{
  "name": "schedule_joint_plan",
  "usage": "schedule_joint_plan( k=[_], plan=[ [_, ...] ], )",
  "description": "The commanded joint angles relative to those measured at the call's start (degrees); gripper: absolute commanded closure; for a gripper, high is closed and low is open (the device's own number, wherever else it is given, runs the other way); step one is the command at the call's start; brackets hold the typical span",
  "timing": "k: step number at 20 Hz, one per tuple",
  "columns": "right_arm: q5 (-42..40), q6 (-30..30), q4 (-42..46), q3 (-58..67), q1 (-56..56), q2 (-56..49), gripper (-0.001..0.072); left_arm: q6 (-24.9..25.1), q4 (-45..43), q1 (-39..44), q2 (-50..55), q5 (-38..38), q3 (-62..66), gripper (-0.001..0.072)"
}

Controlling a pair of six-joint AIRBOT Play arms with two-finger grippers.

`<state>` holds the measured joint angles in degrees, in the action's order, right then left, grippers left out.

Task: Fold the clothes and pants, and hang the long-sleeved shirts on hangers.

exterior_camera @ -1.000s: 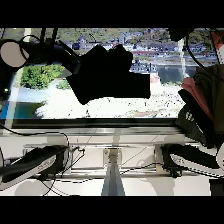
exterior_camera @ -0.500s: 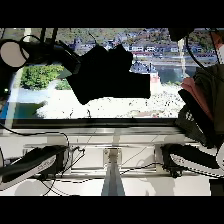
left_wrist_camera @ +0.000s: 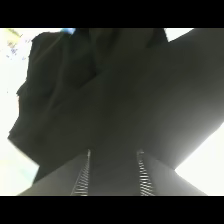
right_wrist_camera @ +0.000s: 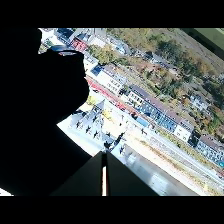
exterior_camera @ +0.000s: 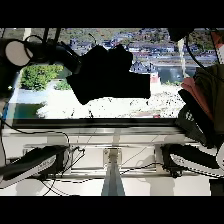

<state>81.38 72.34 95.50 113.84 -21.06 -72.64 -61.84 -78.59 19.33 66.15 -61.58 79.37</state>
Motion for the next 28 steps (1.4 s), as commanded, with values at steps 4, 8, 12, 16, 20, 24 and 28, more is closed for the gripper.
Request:
schedule_joint_plan(
  k=[4, 8, 12, 16, 20, 24, 28],
  plan=[
    [0.09, 0.07, -3.08, 0.02, -0.07, 0.02, 0.0694, -1.95, -4.57, -10.82, 5.60, -7.26, -3.45, 0.0491],
    [0.00, 0.07, -7.56, 0.02, -0.07, 0.02, 0.0694, -1.68, 18.67, -25.57, 5.31, -8.57, -16.79, 0.0491],
    [-0.02, 0.07, -8.70, 0.02, -0.07, 0.02, 0.0694, 10.86, 39.47, -32.44, 3.19, -7.91, -34.84, 0.0649],
    [-0.20, 0.07, -8.70, 0.02, -0.07, 0.02, 0.0694, 14.53, 43.32, -31.15, 2.58, -1.66, -46.07, 0.0695],
    [-1.27, 0.07, -8.70, 0.02, -0.07, 0.02, 0.0694, 14.56, 43.17, -31.12, 2.71, 3.13, -47.12, 0.0680],
    [-3.21, 0.07, -8.72, 0.02, -0.07, 0.02, 0.0694, 15.26, 43.10, -31.65, 2.71, 3.76, -46.95, 0.0092],
    [-3.21, 0.07, -8.72, 0.02, -0.07, 0.02, 0.0694, 16.70, 40.94, -31.39, 2.73, 5.51, -47.04, 0.0093]
  ],
)
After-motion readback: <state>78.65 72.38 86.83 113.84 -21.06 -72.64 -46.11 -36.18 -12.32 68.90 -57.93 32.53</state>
